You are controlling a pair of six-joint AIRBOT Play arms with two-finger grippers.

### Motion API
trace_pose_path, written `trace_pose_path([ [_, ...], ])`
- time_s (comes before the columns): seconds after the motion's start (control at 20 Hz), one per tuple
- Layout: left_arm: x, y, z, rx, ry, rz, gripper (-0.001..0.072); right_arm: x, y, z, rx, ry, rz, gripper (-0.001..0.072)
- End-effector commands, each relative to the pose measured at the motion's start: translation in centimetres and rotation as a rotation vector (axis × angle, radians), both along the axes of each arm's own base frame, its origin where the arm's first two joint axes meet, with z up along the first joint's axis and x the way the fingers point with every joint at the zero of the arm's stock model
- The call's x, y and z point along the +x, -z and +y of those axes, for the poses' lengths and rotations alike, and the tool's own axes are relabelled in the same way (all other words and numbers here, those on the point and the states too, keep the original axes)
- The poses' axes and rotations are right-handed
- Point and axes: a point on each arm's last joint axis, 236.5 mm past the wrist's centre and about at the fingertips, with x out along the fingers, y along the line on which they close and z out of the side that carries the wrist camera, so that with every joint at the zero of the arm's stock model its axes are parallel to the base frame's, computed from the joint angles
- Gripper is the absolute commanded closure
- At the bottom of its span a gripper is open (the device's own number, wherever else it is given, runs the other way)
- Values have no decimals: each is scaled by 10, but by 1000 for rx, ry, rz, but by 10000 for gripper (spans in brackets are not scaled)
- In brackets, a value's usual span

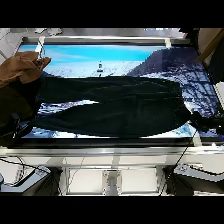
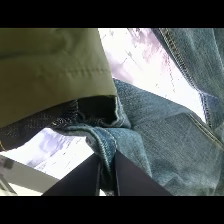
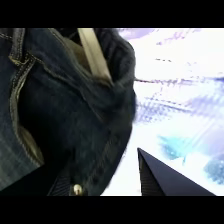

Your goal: Fold the clothes and pants, and hang the long-sleeved shirts on hangers.

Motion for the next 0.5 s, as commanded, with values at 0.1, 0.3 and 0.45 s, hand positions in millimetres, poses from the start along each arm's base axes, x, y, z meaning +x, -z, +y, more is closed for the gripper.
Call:
trace_pose_path([
  [0.1, 4, 0, 13, 45, -30, -10, 689, 23, 6, 12, -10, -19, -31, 267],
  [0.3, 2, 3, 18, 74, -31, 6, 689, 29, 1, 16, 21, 3, -55, 686],
  [0.45, -8, -8, 23, 122, 44, 52, 690, 19, -24, 34, 69, -89, -50, 687],
])
